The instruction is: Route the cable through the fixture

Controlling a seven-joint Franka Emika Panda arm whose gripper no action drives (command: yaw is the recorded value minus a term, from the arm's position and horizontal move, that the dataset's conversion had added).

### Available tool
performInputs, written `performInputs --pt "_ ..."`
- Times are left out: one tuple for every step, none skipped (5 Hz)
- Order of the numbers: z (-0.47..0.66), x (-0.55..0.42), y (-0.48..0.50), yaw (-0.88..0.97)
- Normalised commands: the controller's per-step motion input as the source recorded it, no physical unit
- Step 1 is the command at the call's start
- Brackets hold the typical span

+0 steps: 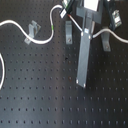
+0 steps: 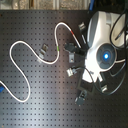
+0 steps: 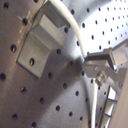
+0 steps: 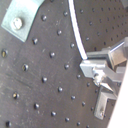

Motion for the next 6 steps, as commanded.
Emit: performInputs --pt "0.0 0.012 -0.004 0.0" --pt "-0.07 0.13 -0.083 -0.03" --pt "-0.12 0.13 -0.111 -0.04" --pt "-0.09 -0.002 -0.097 -0.04" --pt "-0.16 -0.064 -0.206 -0.12" --pt "-0.19 -0.072 -0.251 -0.13"
